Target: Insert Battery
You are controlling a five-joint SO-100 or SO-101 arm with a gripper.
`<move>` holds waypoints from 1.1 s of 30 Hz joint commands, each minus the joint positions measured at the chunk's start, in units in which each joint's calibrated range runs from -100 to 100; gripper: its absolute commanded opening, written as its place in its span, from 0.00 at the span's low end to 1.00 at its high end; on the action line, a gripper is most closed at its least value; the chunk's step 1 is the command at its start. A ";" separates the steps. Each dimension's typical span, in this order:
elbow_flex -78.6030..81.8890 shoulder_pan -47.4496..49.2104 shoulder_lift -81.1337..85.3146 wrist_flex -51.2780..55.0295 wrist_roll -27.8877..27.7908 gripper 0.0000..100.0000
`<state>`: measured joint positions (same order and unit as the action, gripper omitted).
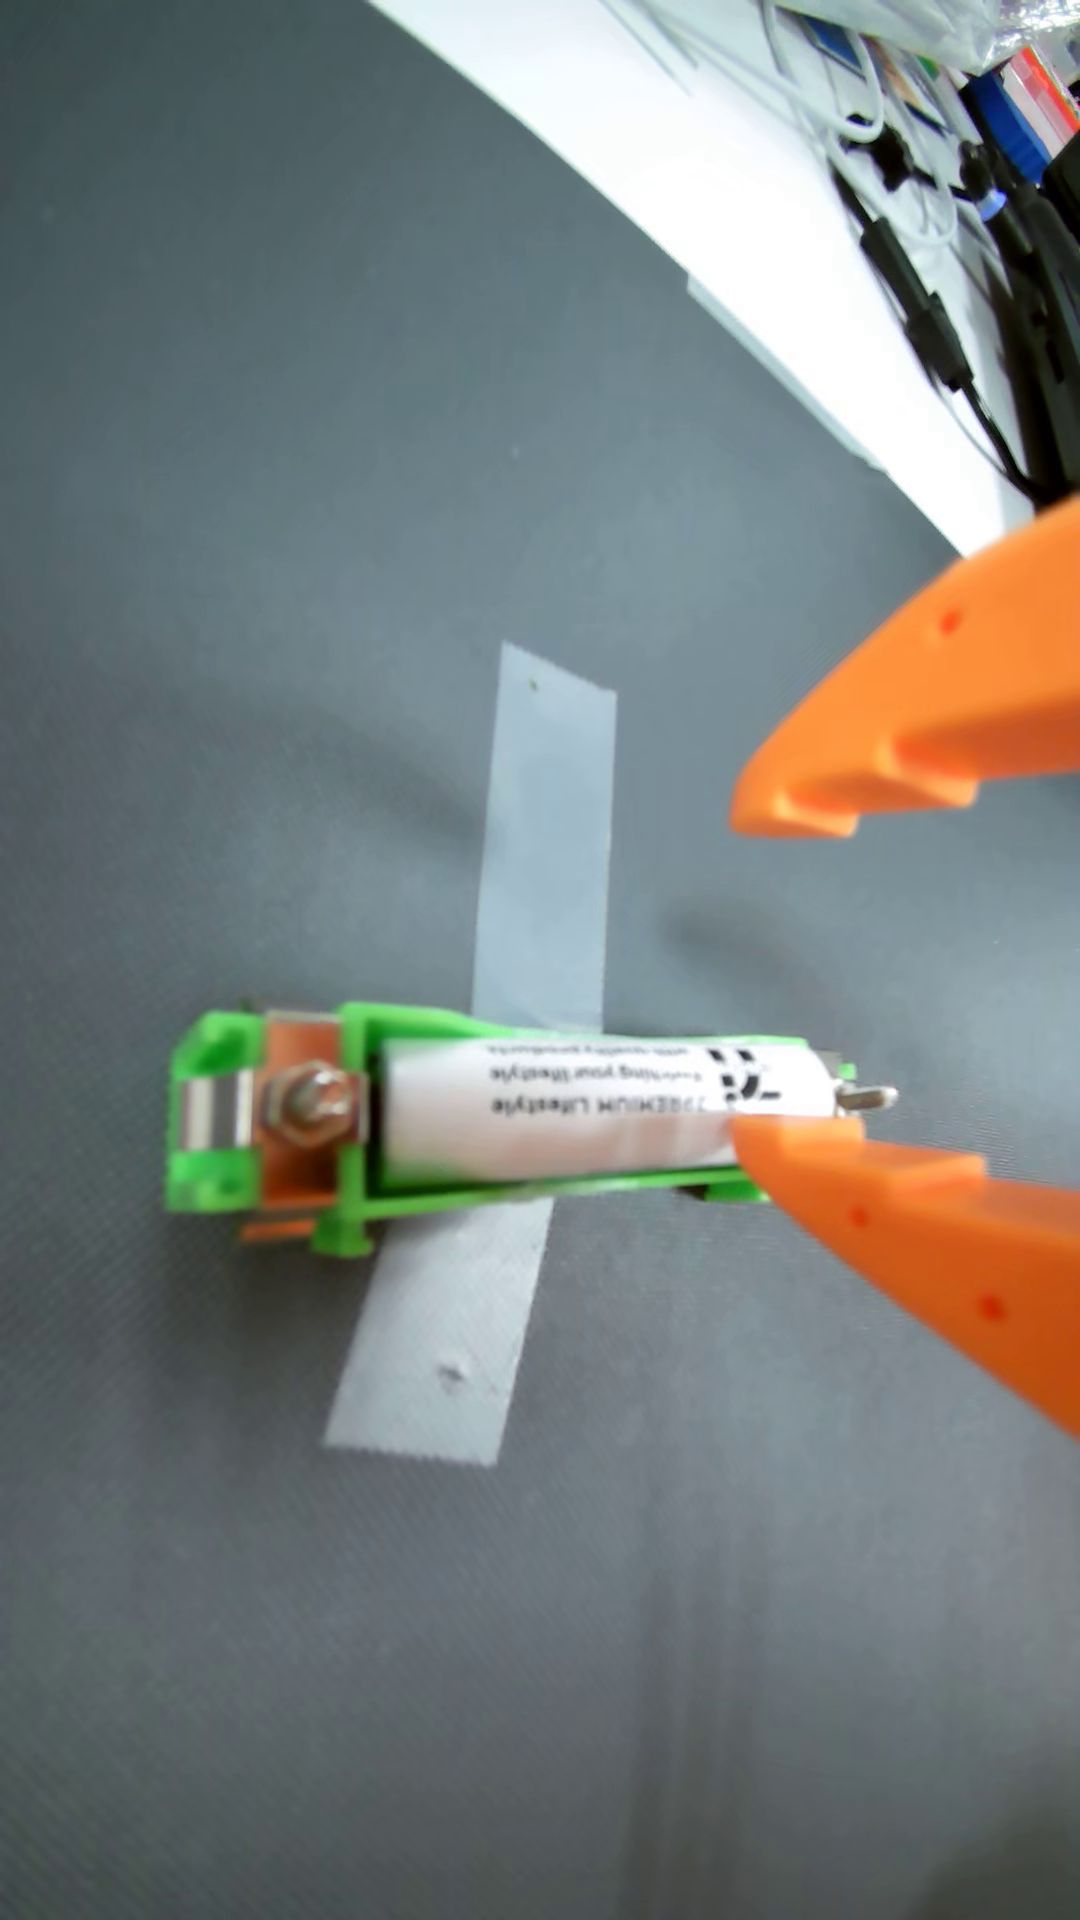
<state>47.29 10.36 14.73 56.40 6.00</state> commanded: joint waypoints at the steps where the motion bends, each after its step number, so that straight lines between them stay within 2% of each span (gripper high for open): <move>1: -1.50 -0.33 0.82 0.33 -0.60 0.16; 3: -2.04 -0.68 0.82 0.33 -1.32 0.14; 8: -3.57 -1.27 1.57 0.33 -1.57 0.01; 21: -2.04 -1.39 2.32 -0.69 -1.42 0.01; 28: -0.24 -6.70 2.32 -0.69 -1.47 0.01; 33: 0.57 -5.88 2.82 -0.77 -1.42 0.01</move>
<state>47.92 4.30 15.64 56.07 4.62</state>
